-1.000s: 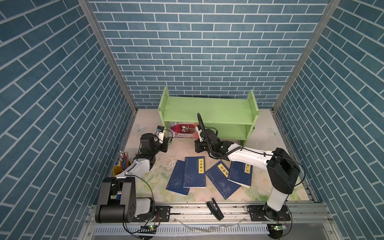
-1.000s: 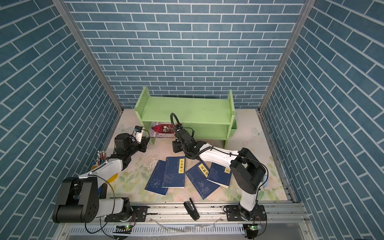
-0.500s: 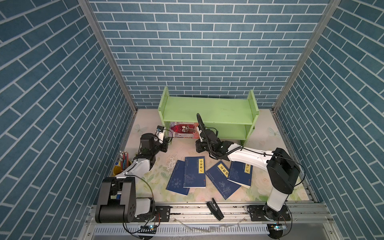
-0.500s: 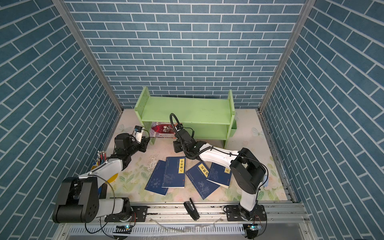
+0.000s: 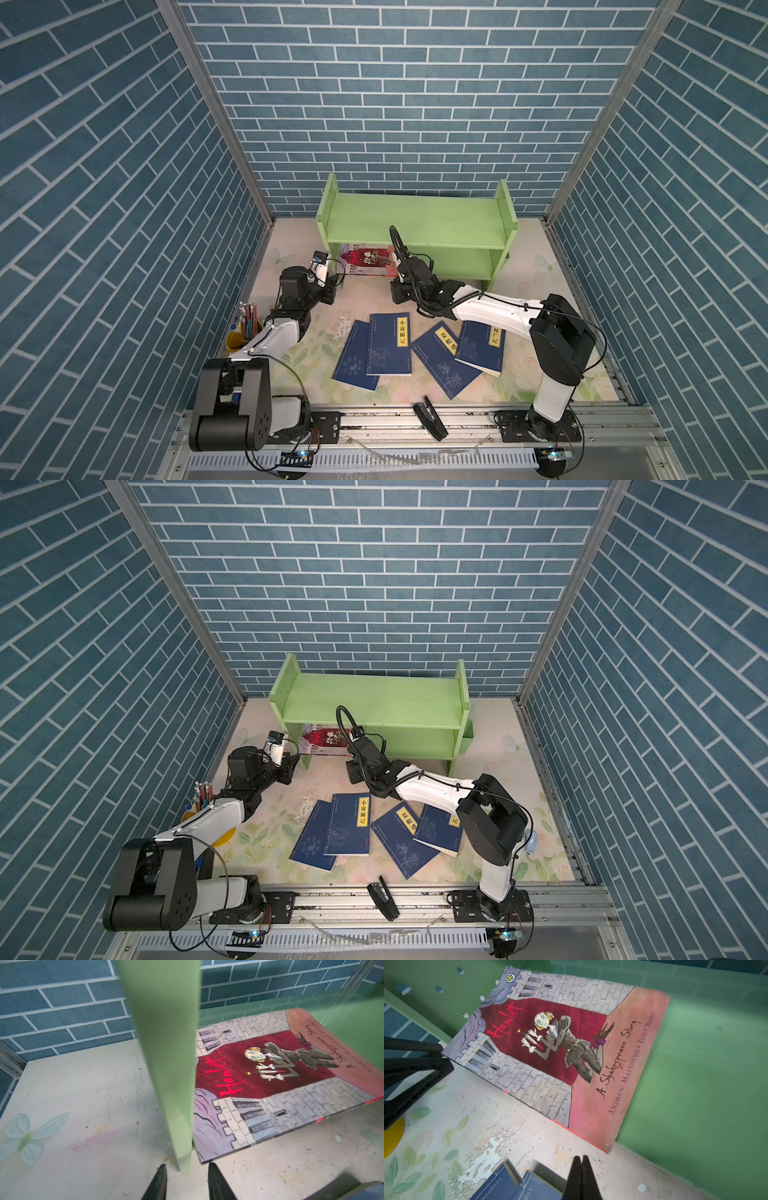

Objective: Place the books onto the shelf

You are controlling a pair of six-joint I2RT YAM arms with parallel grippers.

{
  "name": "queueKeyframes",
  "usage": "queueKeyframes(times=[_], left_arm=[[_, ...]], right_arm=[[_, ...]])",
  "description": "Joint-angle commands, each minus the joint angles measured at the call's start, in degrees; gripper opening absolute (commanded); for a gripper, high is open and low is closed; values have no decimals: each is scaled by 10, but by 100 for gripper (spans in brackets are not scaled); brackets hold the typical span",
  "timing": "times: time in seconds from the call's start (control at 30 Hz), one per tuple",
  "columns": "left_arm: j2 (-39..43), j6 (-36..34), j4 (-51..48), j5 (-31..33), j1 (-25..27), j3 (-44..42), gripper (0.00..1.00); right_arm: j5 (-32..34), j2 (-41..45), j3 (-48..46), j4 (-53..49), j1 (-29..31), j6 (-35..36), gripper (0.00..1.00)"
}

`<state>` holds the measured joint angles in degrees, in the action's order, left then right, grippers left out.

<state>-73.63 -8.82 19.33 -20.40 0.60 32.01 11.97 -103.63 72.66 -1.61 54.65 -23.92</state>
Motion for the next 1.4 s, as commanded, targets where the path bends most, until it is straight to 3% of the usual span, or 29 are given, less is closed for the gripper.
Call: queueKeyframes(times=[0.0,0.27,0.4,0.7,0.87,1.1,1.37], left_arm=[[23,-13,-25,0,-3,-5,36],[85,-50,-148,2,-3,7,37],[128,-71,-271,-12,-3,38,40],[204,-83,-517,-78,-2,152,59],[203,-11,-582,-161,-2,209,60],[194,151,-570,-271,15,202,59],[149,256,-522,-248,104,124,60]], right_arm=[[12,-4,13,-2,2,19,0],[-46,38,-21,-1,3,-3,0],[-94,81,-49,-33,5,-19,13],[-196,207,-136,-143,7,-55,39],[-232,286,-223,-147,7,-100,53],[-288,358,-356,-50,7,-188,58],[-290,368,-442,75,7,-267,58]])
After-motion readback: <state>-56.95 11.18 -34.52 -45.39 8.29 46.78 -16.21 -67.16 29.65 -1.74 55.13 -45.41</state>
